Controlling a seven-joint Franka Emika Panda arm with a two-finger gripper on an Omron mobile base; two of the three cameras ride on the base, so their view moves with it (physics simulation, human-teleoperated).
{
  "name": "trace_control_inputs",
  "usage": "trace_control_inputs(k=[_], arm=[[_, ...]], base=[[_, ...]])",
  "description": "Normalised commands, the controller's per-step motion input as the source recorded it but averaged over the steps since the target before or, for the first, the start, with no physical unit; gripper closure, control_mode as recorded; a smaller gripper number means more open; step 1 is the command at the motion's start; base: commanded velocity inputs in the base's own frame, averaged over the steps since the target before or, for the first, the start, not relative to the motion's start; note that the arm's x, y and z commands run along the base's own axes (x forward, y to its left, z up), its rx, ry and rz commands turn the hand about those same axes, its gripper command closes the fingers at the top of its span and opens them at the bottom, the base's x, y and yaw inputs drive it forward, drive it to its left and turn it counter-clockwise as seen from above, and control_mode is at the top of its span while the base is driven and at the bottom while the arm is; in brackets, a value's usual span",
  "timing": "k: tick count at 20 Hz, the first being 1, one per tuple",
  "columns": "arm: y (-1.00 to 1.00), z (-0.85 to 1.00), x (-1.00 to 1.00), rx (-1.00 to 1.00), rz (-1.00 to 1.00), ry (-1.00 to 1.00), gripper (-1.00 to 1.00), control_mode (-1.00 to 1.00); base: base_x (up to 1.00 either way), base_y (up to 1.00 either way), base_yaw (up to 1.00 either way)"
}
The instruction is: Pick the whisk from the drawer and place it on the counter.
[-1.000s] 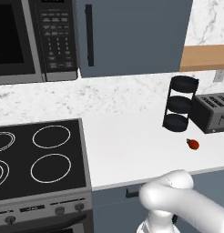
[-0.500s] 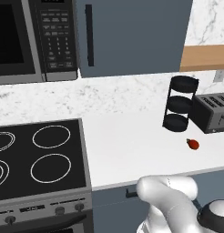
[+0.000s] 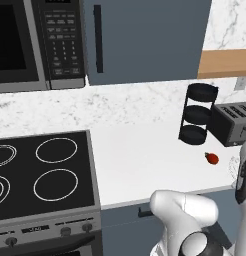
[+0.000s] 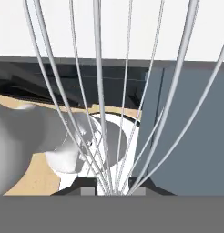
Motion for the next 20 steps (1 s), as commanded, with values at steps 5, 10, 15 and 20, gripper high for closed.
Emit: trace_control_inputs(k=[5,10,15,20], arm=[[0.92,1.00,1.00,0.23,0.27,-0.13,1.00,-1.00],[1.00,0.39,1.00,0.14,0.33,0.00,1.00,-1.00],[1.00,-0.12,0.78,0.02,0.18,-0.01,1.00,-1.00],[0.94,-0.12,0.78,-0.02,-0.01,0.03,1.00,-1.00]], base=[[0.00,0.00,0.00],[0.00,0.00,0.00],[0.00,0.00,0.00],[0.00,0.00,0.00]])
